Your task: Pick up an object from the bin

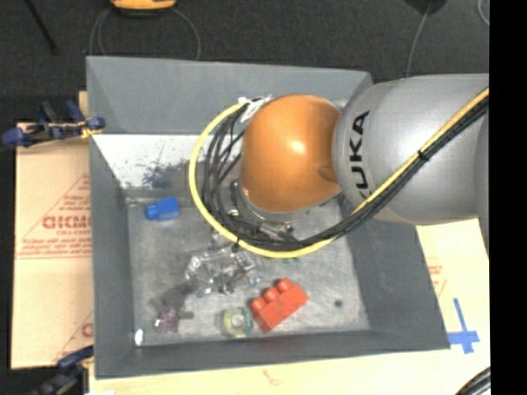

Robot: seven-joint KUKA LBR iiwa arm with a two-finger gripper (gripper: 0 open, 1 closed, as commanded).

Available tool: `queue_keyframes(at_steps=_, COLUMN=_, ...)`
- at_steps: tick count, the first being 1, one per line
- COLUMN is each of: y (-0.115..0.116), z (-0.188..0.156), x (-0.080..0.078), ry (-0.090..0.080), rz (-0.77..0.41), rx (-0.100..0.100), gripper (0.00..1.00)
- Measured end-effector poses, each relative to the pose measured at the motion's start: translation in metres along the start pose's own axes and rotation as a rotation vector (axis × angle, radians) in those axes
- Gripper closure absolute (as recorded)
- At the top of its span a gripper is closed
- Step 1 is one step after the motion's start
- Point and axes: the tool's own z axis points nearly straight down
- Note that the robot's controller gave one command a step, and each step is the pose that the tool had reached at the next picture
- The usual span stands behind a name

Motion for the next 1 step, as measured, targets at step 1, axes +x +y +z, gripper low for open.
queue_keyframes(at_steps=1, y=-0.0330, z=-0.0953, x=0.0398, ry=0.006, rz=-0.327, rx=-0.001, gripper=1.00)
